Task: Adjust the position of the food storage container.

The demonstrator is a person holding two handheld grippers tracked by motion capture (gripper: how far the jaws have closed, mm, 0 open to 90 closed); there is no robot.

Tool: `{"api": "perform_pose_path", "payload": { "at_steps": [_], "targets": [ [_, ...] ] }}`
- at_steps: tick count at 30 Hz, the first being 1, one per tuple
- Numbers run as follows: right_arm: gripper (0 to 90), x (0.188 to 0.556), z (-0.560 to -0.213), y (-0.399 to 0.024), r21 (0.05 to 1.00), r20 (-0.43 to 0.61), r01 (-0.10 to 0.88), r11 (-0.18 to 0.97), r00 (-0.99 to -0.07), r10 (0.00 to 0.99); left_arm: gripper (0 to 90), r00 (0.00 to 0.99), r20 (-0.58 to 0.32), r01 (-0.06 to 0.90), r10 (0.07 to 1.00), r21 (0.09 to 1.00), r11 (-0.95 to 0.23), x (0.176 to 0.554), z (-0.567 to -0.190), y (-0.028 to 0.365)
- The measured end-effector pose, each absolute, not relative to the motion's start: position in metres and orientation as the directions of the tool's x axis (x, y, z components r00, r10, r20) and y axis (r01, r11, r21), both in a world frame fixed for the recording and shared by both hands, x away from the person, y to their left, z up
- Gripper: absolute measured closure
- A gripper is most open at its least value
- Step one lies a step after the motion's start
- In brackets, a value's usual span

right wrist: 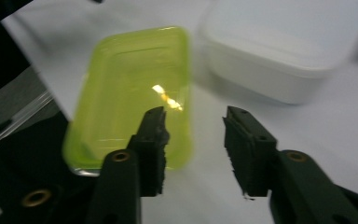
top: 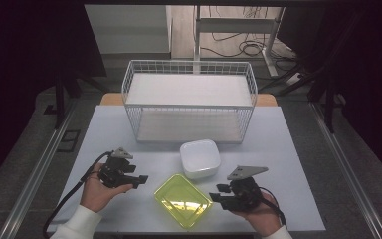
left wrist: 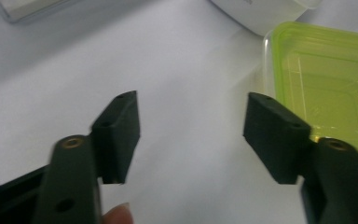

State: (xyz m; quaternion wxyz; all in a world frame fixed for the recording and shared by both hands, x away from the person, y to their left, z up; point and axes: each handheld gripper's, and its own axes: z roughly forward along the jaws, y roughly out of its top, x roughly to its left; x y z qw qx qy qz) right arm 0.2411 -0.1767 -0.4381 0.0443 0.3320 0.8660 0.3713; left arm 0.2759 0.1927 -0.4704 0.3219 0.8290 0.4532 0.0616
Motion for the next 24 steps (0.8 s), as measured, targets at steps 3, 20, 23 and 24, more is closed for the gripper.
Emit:
{"api": "perform_pose_path", "payload": {
  "at_steps": [3, 20, 23, 24],
  "targets": [
    [72.1, 0.233, -0.440, -0.153, 0.651, 0.178, 0.513, 0.560, -0.820, 0.544, 29.3, 0.572, -0.189, 0.713, 0.798, 0.596, -0.370, 0.276, -0.469, 0.196],
    [88.8, 0.208, -0.462, -0.087, 0.581, 0.222, 0.435, 0.688, -0.898, 0.381, 25.3, 0.550, -0.201, 0.724, 0.811, 0.599, -0.342, 0.278, -0.470, 0.202],
    [88.9, 0.197, -0.469, -0.069, 0.555, 0.217, 0.403, 0.728, -0.915, 0.341, 24.9, 0.549, -0.200, 0.727, 0.811, 0.593, -0.346, 0.279, -0.472, 0.201],
    [88.9, 0.197, -0.469, -0.069, 0.555, 0.217, 0.403, 0.728, -0.915, 0.341, 24.8, 0.549, -0.200, 0.727, 0.811, 0.593, -0.346, 0.279, -0.472, 0.201]
  ]
}}
